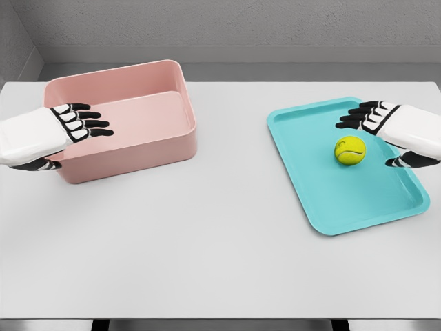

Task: Put the tennis from the blue tray into the pink basket with both arms

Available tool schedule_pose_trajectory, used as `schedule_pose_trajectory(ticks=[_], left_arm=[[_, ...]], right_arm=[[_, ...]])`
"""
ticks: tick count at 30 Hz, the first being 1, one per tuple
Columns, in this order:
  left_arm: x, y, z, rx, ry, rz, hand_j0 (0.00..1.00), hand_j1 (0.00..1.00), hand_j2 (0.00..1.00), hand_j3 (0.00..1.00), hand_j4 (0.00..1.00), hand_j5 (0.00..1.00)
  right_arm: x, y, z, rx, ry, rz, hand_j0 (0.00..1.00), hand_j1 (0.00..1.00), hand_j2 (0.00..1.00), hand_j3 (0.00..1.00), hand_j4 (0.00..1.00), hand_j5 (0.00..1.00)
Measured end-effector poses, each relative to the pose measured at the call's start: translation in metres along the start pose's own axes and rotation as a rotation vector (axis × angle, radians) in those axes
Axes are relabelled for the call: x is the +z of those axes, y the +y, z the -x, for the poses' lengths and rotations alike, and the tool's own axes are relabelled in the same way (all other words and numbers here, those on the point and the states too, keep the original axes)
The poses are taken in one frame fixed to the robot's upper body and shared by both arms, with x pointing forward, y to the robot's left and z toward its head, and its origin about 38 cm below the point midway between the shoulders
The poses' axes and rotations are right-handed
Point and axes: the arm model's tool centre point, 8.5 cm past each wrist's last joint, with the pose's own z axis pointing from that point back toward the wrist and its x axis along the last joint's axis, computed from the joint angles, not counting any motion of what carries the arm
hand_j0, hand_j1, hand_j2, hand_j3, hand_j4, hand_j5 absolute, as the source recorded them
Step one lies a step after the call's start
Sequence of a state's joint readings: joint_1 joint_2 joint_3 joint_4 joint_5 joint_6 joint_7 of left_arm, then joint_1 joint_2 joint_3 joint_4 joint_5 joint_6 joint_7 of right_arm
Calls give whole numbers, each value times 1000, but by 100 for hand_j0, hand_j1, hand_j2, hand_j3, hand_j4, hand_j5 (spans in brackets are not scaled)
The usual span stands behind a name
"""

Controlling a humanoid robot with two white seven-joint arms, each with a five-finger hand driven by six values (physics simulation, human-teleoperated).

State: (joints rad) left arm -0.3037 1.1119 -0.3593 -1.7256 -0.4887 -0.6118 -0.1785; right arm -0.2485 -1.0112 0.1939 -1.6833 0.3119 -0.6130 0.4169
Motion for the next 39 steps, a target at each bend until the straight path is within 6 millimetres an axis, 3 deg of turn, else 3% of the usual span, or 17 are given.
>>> schedule_pose_trajectory(ticks=[6, 9, 14, 21, 24, 27, 30, 39], left_arm=[[-2, -2, -1, 4, -5, 3, 100, 100, 100, 100, 100, 100], [-3, -5, -3, 10, -10, 8, 100, 100, 100, 100, 100, 100], [-4, -7, -4, 13, -13, 9, 100, 100, 100, 100, 100, 100], [-5, -8, -5, 16, -15, 9, 100, 100, 100, 100, 100, 100], [-6, -9, -5, 18, -18, 12, 100, 100, 100, 100, 100, 100], [-6, -10, -6, 20, -20, 15, 100, 100, 100, 100, 100, 100], [-7, -11, -7, 23, -22, 14, 100, 100, 100, 100, 100, 100], [-7, -12, -7, 26, -21, 14, 100, 100, 100, 100, 100, 100]], right_arm=[[-1, 1, 1, -3, 2, -5, 100, 100, 100, 100, 100, 100], [-7, -21, 6, 35, -4, 9, 100, 100, 100, 100, 100, 100], [-30, -31, 7, 44, -46, -60, 100, 100, 100, 100, 100, 100], [-66, -27, 19, 23, -66, -142, 99, 99, 99, 99, 99, 99], [-79, -18, 29, -5, -55, -178, 99, 99, 99, 99, 99, 99], [-88, 4, 40, -48, -31, -228, 99, 99, 99, 99, 99, 99], [-88, 21, 49, -70, 1, -272, 99, 99, 99, 99, 99, 99], [-82, 37, 61, -81, 45, -324, 99, 99, 99, 99, 99, 99]])
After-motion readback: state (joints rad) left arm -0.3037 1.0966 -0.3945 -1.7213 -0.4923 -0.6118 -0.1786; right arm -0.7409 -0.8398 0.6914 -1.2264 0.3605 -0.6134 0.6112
